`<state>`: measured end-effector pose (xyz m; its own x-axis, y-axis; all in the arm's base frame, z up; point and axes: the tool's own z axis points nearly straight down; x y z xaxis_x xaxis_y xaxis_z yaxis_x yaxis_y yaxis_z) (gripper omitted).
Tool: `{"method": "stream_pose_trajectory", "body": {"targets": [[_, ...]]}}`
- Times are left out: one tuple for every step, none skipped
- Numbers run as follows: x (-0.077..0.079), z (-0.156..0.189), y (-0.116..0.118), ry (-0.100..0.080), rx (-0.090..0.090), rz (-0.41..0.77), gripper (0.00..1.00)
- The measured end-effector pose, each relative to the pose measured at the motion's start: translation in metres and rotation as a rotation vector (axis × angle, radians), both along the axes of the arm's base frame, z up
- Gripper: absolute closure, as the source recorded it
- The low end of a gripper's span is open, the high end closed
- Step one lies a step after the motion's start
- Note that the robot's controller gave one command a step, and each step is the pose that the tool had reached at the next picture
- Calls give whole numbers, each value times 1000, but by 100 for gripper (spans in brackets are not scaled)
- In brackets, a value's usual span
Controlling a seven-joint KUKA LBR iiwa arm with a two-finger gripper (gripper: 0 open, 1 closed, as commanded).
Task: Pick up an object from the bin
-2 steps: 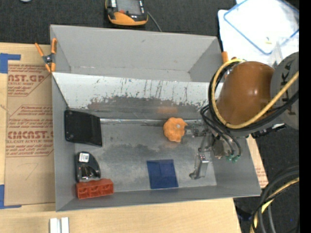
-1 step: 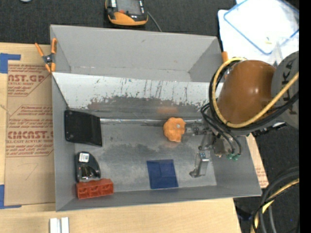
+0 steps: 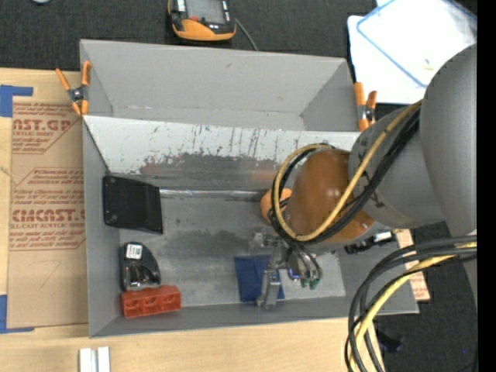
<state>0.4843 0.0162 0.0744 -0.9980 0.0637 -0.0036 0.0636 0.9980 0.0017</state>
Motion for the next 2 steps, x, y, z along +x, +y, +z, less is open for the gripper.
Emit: {"method": "stream_pose_trajectory", "body": {"targets": [[3,68,-1,-11,-3,46,0],[5,-11,1,-19,0,5,0]]}}
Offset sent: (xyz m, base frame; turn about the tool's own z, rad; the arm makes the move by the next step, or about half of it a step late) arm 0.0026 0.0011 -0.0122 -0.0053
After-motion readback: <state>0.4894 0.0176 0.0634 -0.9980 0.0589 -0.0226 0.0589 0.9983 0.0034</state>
